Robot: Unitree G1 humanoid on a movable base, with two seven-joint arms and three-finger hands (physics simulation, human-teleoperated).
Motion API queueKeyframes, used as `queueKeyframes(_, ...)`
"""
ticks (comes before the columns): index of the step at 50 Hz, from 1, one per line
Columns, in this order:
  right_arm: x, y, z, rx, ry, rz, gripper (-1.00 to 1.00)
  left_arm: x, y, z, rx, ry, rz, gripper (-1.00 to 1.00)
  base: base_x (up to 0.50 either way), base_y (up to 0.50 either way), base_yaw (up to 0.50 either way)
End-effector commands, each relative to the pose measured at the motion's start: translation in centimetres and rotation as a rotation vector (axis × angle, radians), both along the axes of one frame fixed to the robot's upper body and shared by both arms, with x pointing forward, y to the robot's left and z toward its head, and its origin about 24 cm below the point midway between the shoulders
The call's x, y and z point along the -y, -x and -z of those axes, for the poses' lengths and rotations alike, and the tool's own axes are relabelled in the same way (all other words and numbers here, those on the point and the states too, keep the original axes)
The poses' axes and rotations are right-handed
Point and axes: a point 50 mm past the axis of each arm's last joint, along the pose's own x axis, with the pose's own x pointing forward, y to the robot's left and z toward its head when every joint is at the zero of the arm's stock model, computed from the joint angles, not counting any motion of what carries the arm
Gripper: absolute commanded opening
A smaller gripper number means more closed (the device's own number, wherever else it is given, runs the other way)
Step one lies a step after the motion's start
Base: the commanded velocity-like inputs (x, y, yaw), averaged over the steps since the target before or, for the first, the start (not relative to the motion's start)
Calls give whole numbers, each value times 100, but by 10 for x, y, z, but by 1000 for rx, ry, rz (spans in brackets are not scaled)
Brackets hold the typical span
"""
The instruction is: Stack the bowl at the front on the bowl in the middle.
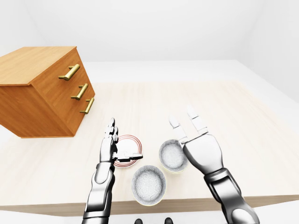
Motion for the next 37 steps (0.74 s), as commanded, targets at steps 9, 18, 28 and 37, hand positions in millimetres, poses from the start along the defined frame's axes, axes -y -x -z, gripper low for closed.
queueKeyframes(9,34,22,-55,118,-163,185,100,0,0,1,3,-1,-6,100,0,0,0)
queueKeyframes(18,33,22,-50,107,-147,184,100,0,1,-2,5,-2,-6,100,0,0,0)
queueKeyframes(28,36,21,-47,92,-149,192,100,0,1,-3,10,-7,-8,100,0,0,0)
queueKeyframes(37,37,29,-55,15,-284,184,100,-2,2,-31,91,9,-16,100,0,0,0)
